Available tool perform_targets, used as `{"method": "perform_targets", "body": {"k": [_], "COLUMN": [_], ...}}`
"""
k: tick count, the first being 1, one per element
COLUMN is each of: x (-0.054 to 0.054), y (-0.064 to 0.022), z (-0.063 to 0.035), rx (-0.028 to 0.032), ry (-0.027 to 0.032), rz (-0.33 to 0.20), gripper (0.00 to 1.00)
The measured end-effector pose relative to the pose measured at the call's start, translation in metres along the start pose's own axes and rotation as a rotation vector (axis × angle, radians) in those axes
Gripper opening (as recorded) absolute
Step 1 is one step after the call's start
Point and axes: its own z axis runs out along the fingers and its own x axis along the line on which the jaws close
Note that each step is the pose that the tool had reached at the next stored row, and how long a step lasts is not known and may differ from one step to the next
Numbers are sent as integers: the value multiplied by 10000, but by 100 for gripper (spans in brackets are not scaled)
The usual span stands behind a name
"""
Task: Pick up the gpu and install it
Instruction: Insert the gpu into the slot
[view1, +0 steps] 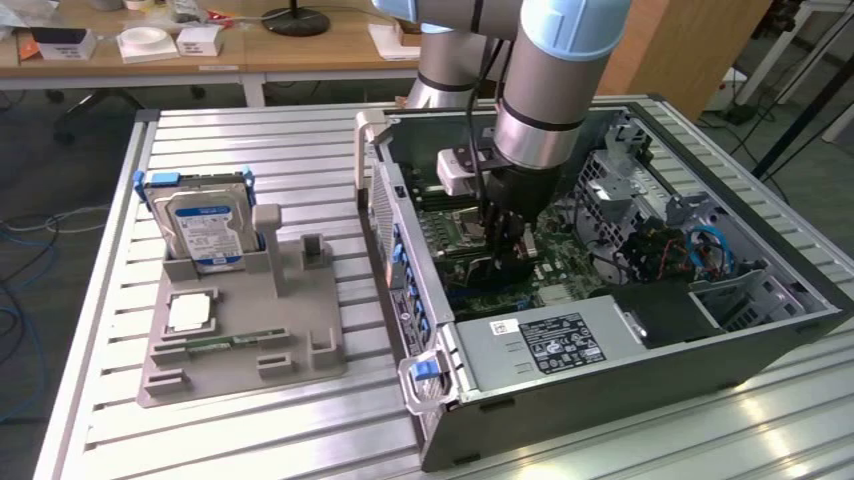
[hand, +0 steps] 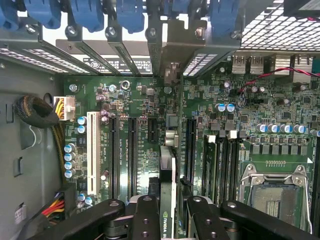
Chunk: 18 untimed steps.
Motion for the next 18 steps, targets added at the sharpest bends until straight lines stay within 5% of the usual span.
{"method": "perform_targets", "body": {"k": [18], "x": [1], "y": [-1], "z": [-140], "rx": [-1], "ry": [2], "rz": [1], "gripper": [34]}}
